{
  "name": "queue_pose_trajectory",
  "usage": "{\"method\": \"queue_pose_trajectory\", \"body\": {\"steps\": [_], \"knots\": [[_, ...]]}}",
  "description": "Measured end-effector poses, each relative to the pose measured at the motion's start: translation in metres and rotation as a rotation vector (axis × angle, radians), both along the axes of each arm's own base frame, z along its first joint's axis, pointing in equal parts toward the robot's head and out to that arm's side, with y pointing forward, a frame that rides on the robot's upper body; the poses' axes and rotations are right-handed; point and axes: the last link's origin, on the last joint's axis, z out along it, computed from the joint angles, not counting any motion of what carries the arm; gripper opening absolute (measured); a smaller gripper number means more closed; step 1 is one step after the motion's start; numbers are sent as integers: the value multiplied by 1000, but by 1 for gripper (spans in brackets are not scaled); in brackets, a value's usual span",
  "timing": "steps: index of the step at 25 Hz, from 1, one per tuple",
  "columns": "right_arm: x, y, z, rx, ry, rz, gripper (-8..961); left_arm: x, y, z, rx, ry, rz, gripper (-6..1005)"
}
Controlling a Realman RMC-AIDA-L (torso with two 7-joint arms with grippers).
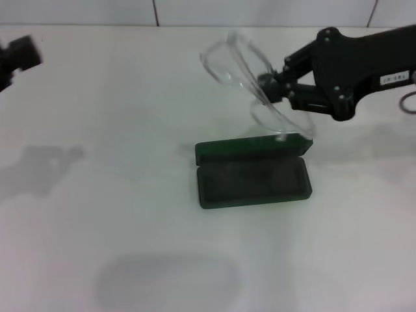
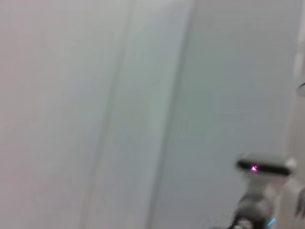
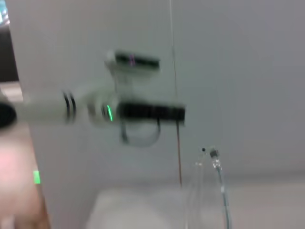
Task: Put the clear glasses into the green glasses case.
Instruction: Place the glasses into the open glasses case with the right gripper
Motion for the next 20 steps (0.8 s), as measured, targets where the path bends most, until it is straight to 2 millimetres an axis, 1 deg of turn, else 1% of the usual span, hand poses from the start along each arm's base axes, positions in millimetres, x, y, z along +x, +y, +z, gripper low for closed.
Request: {"method": "queue_pose_trajectory", "body": {"steps": [2,4,7,11,12,15,17,20], "knots": [[-11,-2,7,26,-130,-6,78,-10,-4,2,6,25,41,41],[-22,-4,8,48,-249,-8,78,-19,-8,3,8,54,73,41],[-37,-3,-2,25,-370,-16,78,-25,-12,3,12,78,88,41],[-47,-1,-33,-24,-566,-16,78,-27,-11,0,0,93,88,42],[-50,1,-45,-23,-624,-8,78,-29,-11,-1,-3,97,91,42],[-58,2,-71,-5,-742,28,78,-32,-12,-3,-2,109,94,42],[-60,0,-84,5,-797,58,78,-34,-13,-4,-2,115,92,42],[-61,-2,-97,21,-850,92,78,-35,-15,-8,-5,122,90,42]]}}
